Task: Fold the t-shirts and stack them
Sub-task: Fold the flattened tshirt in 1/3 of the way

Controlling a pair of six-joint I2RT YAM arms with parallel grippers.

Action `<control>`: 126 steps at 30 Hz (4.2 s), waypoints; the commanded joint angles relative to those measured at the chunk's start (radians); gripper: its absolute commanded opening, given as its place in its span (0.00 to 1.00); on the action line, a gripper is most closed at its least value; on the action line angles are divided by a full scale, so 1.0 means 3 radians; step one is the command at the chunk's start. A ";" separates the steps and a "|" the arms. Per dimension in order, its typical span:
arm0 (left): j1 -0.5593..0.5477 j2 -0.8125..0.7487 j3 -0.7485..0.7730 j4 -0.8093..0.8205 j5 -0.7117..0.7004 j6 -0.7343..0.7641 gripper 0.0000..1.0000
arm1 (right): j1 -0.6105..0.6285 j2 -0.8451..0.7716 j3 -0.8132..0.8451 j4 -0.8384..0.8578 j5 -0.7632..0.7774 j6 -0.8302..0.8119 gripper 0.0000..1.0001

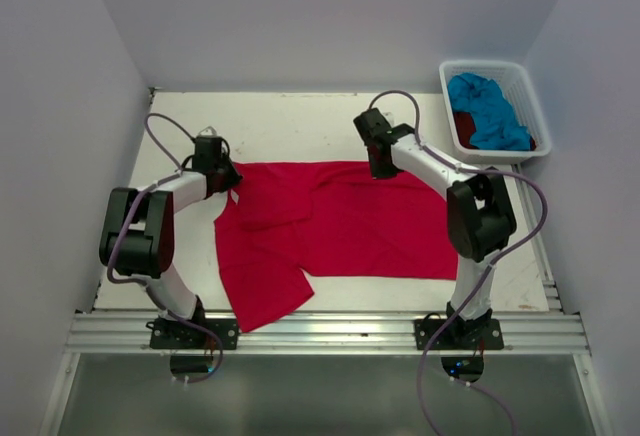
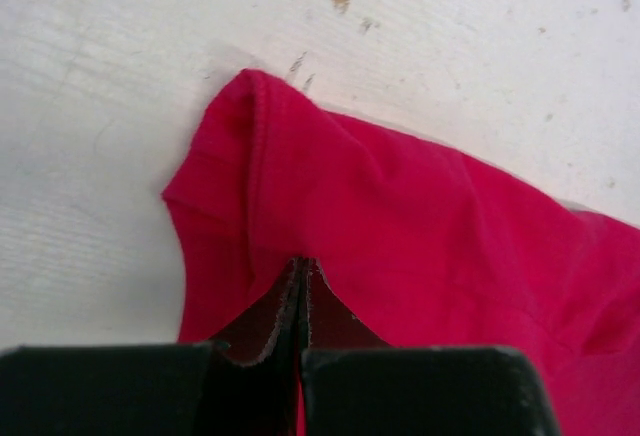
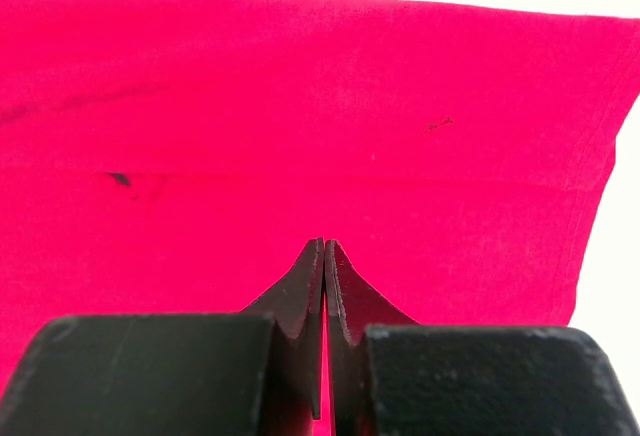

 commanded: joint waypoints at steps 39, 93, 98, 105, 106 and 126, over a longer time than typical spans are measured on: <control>-0.0043 0.0267 0.0111 0.0056 0.0427 0.0310 0.00 | -0.0090 -0.0083 -0.0058 0.0077 -0.0043 0.0079 0.00; -0.0094 0.0283 0.0214 -0.0579 -0.0490 0.0295 0.00 | -0.0883 0.0051 -0.0089 0.0573 -0.0052 0.0259 0.27; -0.0094 0.0293 0.0219 -0.0579 -0.0485 0.0295 0.00 | -0.0883 0.0034 -0.0084 0.0808 -0.0518 0.0121 0.22; -0.0099 0.0252 0.0219 -0.0599 -0.0511 0.0295 0.00 | -0.0883 0.0454 0.0167 0.0614 -0.0478 0.0151 0.20; -0.0099 0.0252 0.0219 -0.0599 -0.0506 0.0300 0.00 | -0.0888 0.0489 0.0157 0.0599 -0.0427 0.0202 0.19; -0.0099 0.0247 0.0209 -0.0599 -0.0536 0.0295 0.00 | -0.1129 0.0740 0.0433 -0.0122 0.0601 0.0667 0.19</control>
